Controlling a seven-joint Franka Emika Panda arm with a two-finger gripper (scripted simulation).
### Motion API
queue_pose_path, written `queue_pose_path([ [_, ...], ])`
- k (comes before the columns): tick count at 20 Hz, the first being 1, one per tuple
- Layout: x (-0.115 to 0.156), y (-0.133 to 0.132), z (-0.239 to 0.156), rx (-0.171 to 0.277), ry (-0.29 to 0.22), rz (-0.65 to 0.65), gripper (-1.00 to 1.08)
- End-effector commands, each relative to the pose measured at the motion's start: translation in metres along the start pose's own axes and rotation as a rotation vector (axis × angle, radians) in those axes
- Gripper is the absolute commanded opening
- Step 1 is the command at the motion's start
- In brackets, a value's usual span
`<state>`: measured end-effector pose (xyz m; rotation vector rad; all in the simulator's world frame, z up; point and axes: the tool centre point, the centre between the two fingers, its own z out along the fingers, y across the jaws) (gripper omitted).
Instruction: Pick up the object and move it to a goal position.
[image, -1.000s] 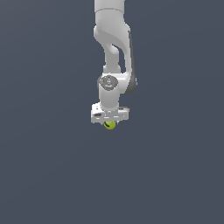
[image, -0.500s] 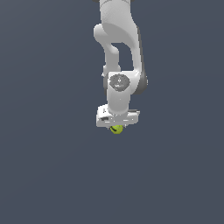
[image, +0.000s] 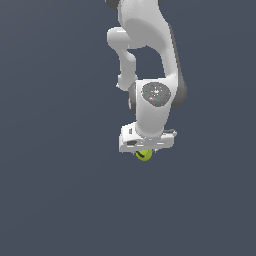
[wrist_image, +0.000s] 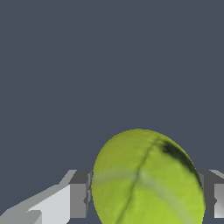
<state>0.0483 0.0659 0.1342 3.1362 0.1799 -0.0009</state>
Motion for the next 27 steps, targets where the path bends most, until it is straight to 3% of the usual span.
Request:
queue_pose_path([
  [1, 0.014, -0.007, -0.010, 0.000, 0.001, 0.001, -1.00],
  [13, 0.063, -0.033, -0.043, 0.000, 0.001, 0.000, -1.00],
  [27, 0.080, -0.041, -0.053, 0.000, 0.001, 0.000, -1.00],
])
